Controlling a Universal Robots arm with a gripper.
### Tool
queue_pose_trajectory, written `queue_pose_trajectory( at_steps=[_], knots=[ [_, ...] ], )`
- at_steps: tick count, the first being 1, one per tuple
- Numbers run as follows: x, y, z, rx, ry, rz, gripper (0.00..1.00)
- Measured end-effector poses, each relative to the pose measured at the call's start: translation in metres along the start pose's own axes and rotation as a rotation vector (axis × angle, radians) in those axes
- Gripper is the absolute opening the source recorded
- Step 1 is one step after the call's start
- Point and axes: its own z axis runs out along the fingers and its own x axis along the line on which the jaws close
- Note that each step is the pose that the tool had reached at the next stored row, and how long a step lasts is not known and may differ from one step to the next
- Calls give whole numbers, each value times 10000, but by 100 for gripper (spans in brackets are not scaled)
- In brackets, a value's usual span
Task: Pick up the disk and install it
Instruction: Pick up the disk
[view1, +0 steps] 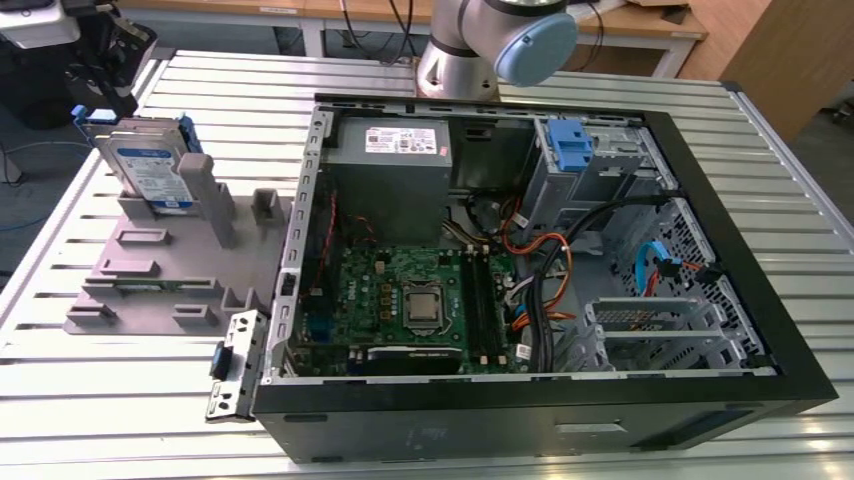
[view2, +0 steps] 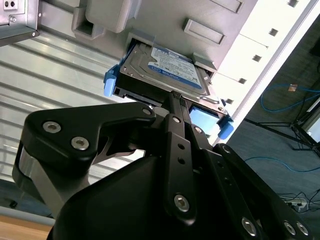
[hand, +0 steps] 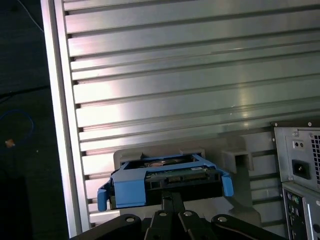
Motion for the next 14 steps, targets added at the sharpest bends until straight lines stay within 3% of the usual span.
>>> queue_pose_trajectory(
  at_steps=[4, 14],
  knots=[
    [1, 0, 0, -4, 8, -221, 11],
    [0, 0, 4, -42, 65, -1947, 11]
  ],
)
